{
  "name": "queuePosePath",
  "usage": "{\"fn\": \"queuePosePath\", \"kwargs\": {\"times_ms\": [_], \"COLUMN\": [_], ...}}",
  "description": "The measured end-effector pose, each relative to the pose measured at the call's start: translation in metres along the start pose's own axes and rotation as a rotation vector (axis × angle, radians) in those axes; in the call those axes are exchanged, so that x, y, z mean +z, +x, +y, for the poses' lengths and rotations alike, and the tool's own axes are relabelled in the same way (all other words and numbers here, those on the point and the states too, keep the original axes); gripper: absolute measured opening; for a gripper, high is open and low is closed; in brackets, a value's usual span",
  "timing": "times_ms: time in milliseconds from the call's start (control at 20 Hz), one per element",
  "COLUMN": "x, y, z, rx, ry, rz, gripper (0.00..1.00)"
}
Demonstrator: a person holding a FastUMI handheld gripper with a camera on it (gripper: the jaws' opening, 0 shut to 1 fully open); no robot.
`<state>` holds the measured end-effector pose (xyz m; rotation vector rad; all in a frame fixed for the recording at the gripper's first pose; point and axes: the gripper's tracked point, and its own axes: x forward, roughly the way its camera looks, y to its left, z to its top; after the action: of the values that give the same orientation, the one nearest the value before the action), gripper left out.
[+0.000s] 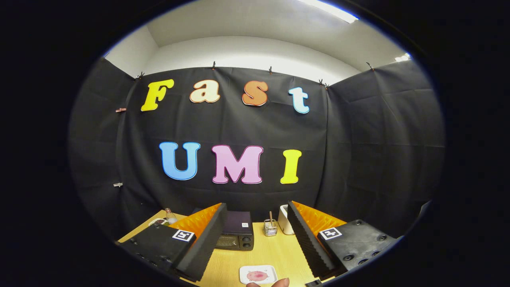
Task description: Open the toaster oven, put the food inside, and close the toaster oven door.
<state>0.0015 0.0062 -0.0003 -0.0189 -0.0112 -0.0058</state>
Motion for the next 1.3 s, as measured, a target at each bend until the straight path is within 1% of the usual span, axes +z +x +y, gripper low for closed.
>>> {"fn": "queuePosePath", "kwargs": {"times_ms": [250, 450, 600, 750, 1050, 1150, 1300], "x": [-0.021, -0.061, -0.104, -0.155, -0.260, -0.293, -0.329], "y": [0.019, 0.052, 0.085, 0.123, 0.194, 0.210, 0.229], "z": [0.026, 0.072, 0.108, 0.138, 0.179, 0.189, 0.200], "rx": [0.038, 0.098, 0.135, 0.148, 0.155, 0.153, 0.147], "ry": [0.020, 0.024, 0.062, 0.088, 0.038, 0.025, 0.001], "rz": [0.021, 0.065, 0.119, 0.169, 0.293, 0.344, 0.400], "gripper": [0.97, 0.97, 0.98, 0.98, 0.98, 0.98, 0.98]}}
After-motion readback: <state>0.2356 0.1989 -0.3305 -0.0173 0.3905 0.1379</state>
